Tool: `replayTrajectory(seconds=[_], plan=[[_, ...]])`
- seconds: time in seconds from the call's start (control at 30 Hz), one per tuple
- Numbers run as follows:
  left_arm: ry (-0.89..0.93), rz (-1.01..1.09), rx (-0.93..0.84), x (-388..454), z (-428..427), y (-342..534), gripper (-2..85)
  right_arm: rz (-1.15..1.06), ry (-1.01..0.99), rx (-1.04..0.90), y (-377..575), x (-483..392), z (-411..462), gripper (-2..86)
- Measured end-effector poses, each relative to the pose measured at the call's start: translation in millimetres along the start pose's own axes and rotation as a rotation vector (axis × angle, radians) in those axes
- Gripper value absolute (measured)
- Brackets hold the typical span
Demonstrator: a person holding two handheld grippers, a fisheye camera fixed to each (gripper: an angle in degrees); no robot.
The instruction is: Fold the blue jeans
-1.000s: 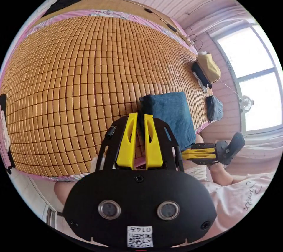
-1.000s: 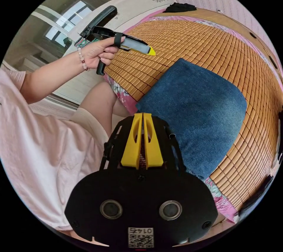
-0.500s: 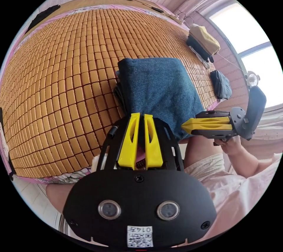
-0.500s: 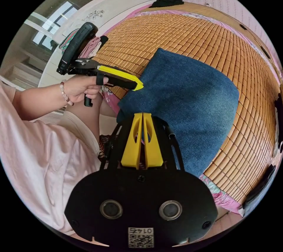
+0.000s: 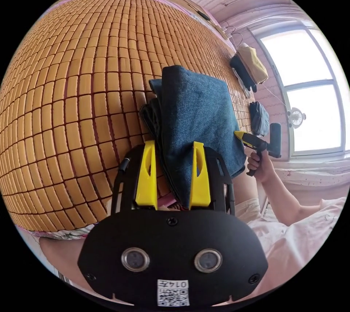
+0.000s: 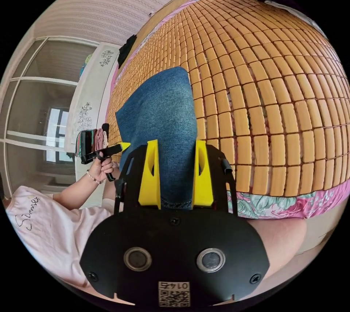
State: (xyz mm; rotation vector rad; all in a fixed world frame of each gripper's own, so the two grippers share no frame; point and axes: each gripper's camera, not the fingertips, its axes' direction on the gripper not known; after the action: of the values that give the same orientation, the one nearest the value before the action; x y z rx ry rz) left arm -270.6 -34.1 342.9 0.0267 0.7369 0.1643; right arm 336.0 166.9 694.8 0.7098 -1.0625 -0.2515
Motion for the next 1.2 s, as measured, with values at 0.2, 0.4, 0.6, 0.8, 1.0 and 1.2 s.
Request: replayTrajectory(seconds=[0.2,0.4,0.6,0.8,1.0,1.2], plan=[[0.059,-0.065,0.093,-25.0,-21.5,40.7,6.5,-0.177,0.042,-0.012,10.2,-38.8,2.5,4.4],[0.194,-0.142,0.312,-54.8,-52.6,101.3,4.9,-0.784,0.139,-0.064,30.2,-203.6,24.7,2.3],[0.321,-0.314,0.787,-103.1,-131.4,193.3,4.8,-1.374,0.129,-0.154,94.0,-359.2,93.0,1.8],[-0.014,-0.348,1.259,-113.1,-265.3,326.9,4.8,-1.599,-0.246,-0.155,104.2,-489.6,132.6,2.1],[-0.450,-0.356,1.393,-108.5,-383.1,393.3,5.0,-1.505,-0.434,-0.163,47.3,-619.1,233.6,3.9],[-0.662,-0.671,1.125,-232.2,-404.3,350.8,6.2,-1.314,0.046,-0.243,9.4,-705.2,449.2,3.7]])
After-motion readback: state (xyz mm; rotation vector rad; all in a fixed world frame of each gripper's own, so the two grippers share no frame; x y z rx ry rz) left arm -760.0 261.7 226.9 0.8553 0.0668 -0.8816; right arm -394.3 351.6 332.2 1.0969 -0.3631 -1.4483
